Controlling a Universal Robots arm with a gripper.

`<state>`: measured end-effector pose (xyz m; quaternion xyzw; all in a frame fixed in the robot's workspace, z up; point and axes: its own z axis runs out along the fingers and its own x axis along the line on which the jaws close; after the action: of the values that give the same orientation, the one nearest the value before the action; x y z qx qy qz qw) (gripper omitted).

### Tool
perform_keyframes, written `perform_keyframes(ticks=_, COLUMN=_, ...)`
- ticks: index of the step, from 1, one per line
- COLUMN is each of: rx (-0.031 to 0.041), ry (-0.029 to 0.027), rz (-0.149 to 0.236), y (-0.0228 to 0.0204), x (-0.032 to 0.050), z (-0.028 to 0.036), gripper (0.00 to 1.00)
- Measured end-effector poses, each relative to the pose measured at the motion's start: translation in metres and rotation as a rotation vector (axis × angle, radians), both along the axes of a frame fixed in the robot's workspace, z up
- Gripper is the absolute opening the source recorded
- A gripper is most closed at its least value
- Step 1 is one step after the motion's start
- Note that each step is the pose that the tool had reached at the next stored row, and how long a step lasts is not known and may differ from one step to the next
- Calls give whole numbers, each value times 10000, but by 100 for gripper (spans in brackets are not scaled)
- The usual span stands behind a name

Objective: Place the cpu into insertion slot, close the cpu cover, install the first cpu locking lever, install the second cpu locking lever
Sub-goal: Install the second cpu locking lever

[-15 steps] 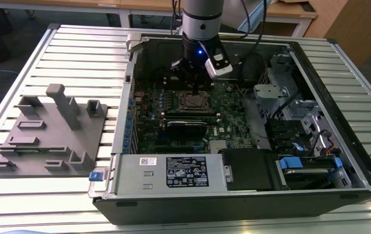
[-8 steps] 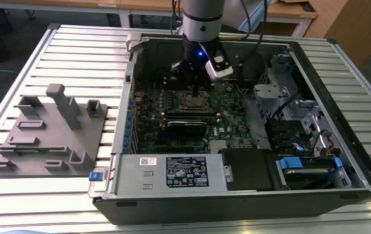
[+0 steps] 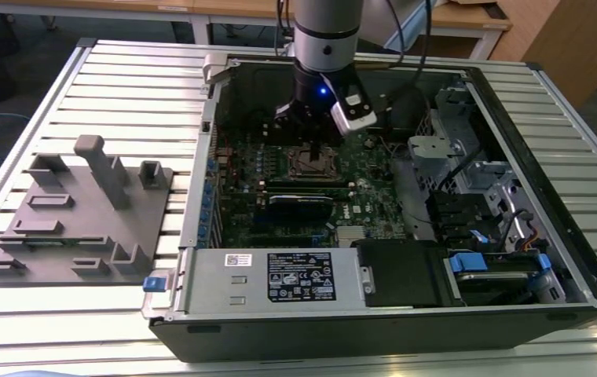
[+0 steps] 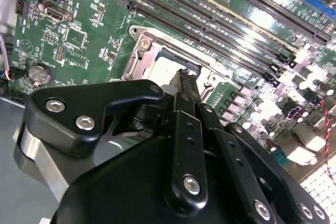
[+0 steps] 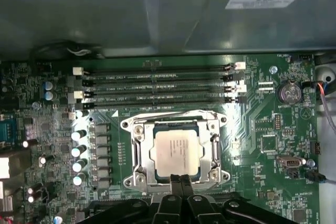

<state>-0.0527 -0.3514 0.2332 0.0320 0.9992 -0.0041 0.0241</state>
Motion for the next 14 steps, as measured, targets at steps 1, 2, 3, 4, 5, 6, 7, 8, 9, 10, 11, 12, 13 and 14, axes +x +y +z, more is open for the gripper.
perform_keyframes(ticks=1, rx=0, ry=0, rz=0, y=-9, x=0, z=0, gripper=11)
perform_keyframes(ticks=2, rx=-1, ry=1, rz=0, y=-18, x=0, z=0, gripper=11)
perform_keyframes(ticks=3, rx=0, ry=0, rz=0, y=-28, x=0, z=0, gripper=11)
perform_keyframes(ticks=4, rx=0, ry=1, rz=0, y=-38, x=0, z=0, gripper=11)
perform_keyframes(ticks=5, rx=0, ry=0, rz=0, y=-47, x=0, z=0, gripper=11)
perform_keyframes(ticks=6, rx=1, ry=0, rz=0, y=-57, x=0, z=0, gripper=11)
perform_keyframes(ticks=7, rx=0, ry=0, rz=0, y=-67, x=0, z=0, gripper=11)
perform_keyframes(ticks=8, rx=0, ry=0, rz=0, y=-76, x=0, z=0, gripper=11)
perform_keyframes(ticks=9, rx=0, ry=1, rz=0, y=-83, x=0, z=0, gripper=11)
perform_keyframes(ticks=10, rx=0, ry=0, rz=0, y=-90, x=0, z=0, gripper=11)
perform_keyframes(ticks=11, rx=0, ry=0, rz=0, y=-98, x=0, z=0, gripper=11)
perform_keyframes(ticks=12, rx=0, ry=0, rz=0, y=-105, x=0, z=0, gripper=11)
perform_keyframes(ticks=13, rx=0, ry=0, rz=0, y=-111, x=0, z=0, gripper=11)
perform_keyframes(ticks=14, rx=0, ry=1, rz=-1, y=-118, x=0, z=0, gripper=11)
